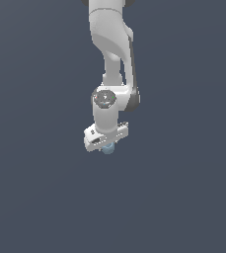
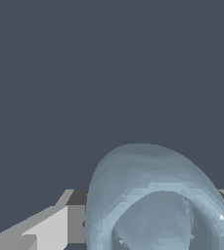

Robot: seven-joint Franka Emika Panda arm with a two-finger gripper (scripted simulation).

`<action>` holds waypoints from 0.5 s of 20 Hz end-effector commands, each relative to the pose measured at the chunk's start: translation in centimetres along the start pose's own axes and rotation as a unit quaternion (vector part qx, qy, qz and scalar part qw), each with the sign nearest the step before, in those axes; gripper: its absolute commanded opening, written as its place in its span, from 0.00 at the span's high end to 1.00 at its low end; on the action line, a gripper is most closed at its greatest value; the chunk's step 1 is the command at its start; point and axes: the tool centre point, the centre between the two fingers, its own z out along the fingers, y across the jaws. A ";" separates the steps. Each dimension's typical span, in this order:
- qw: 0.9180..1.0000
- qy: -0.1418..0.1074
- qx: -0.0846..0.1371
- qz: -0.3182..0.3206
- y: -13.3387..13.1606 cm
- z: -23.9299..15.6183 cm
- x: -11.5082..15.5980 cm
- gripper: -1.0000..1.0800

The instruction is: Pick up the object and move it to a goal position.

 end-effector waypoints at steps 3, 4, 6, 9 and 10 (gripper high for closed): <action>1.000 0.000 0.000 0.000 -1.5 -2.8 2.2 1.00; 1.000 0.000 0.000 0.000 -1.8 -3.5 2.8 1.00; 1.000 0.000 0.000 0.000 -2.6 -5.0 4.0 1.00; 1.000 0.000 0.000 0.000 -3.8 -7.4 5.9 1.00; 1.000 0.000 0.000 0.000 -4.2 -8.2 6.6 1.00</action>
